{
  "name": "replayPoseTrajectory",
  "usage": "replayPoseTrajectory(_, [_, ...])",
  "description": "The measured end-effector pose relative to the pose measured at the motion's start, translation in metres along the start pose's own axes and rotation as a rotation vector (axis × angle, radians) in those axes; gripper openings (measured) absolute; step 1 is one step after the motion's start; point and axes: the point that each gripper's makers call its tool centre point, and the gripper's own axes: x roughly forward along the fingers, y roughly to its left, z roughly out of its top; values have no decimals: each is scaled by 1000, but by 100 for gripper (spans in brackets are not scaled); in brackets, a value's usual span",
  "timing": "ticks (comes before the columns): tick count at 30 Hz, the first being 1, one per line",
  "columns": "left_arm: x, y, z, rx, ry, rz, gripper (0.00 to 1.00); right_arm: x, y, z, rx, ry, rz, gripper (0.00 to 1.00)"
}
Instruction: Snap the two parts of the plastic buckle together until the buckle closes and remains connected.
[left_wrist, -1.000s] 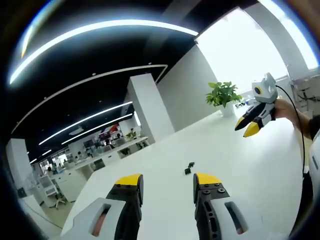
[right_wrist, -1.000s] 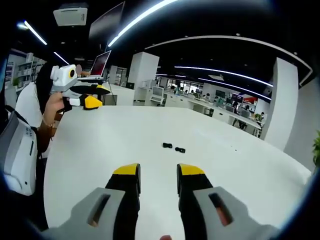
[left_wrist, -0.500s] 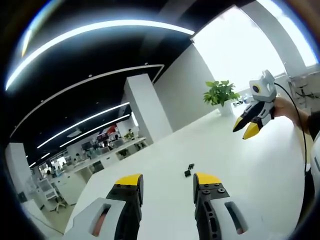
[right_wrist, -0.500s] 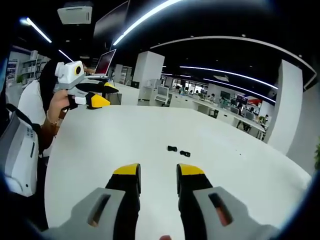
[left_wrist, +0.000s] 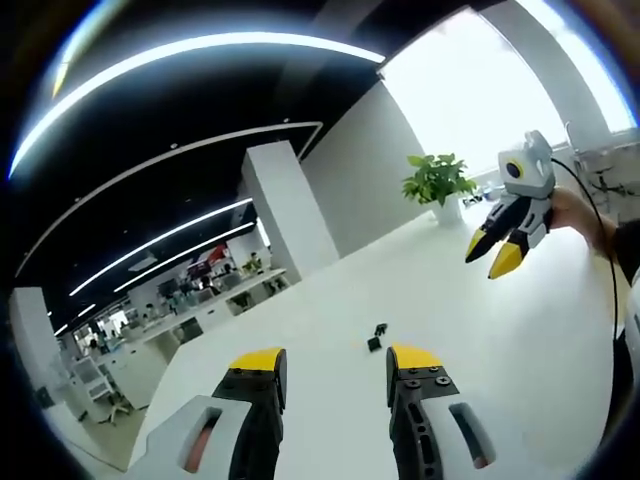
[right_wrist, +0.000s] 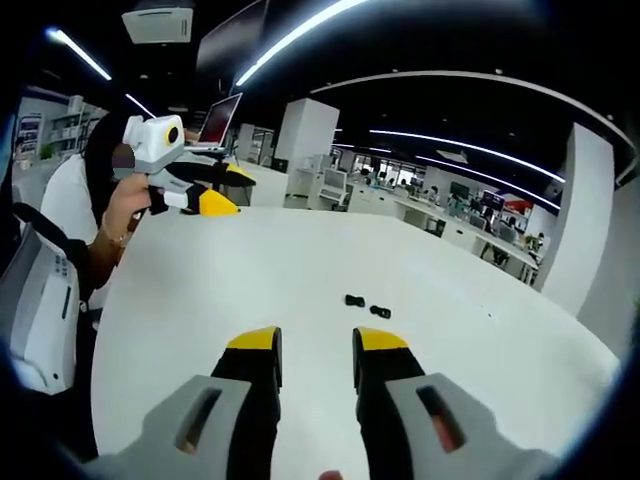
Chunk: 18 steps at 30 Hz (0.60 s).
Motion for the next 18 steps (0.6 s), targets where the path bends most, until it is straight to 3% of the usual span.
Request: replayPoseTrajectory(18, [17, -4, 1, 6, 34, -47, 39, 9, 3, 4, -20, 13, 23, 28])
